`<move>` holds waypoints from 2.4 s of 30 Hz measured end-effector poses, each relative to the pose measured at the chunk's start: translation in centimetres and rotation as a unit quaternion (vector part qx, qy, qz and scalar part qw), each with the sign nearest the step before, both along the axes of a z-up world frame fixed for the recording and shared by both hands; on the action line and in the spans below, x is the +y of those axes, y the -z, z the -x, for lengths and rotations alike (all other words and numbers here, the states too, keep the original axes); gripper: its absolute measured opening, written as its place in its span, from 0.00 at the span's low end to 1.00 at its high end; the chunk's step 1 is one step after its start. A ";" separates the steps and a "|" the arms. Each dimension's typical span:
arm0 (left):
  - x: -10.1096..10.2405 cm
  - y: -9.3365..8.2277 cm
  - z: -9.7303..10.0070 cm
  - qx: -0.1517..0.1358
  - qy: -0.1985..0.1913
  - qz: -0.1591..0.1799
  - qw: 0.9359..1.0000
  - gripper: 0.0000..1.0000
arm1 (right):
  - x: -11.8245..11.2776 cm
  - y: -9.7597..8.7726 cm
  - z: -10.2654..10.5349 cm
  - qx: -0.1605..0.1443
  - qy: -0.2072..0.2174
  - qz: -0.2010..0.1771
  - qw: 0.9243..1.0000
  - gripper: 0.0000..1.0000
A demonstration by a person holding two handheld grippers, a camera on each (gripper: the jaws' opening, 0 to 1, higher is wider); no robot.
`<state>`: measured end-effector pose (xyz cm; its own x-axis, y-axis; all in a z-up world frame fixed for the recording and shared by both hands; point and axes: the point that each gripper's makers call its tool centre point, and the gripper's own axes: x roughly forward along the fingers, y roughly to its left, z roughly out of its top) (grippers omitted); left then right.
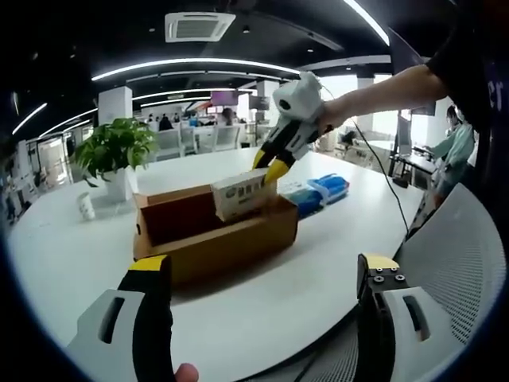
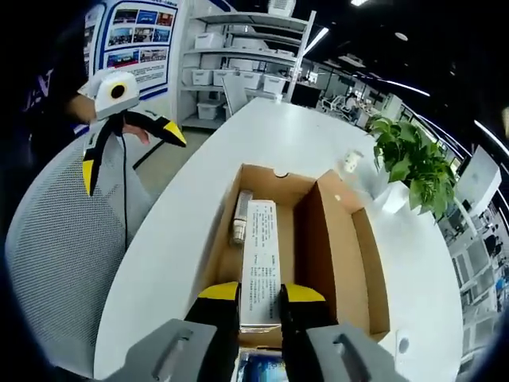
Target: Operate the shoe box by opening the lid, removing the specified soft item, and placing it in the target area until the item is outside and the box remains undamaged.
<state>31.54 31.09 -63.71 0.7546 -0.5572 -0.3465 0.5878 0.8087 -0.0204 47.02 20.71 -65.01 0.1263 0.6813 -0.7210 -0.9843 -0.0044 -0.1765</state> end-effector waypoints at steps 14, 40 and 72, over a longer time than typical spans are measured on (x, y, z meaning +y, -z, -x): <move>0.1 0.1 0.0 0.003 -0.002 0.000 1.000 0.96 | -2.0 -1.3 -1.0 -0.014 0.017 -0.008 1.000 0.14; -0.1 0.5 0.1 0.007 0.008 -0.008 1.000 0.95 | -6.6 -3.5 -1.6 -0.036 0.046 -0.008 0.998 0.14; -0.1 0.9 0.2 0.018 0.009 -0.014 1.000 0.94 | -14.0 -3.1 -4.5 -0.047 0.099 0.012 0.994 0.15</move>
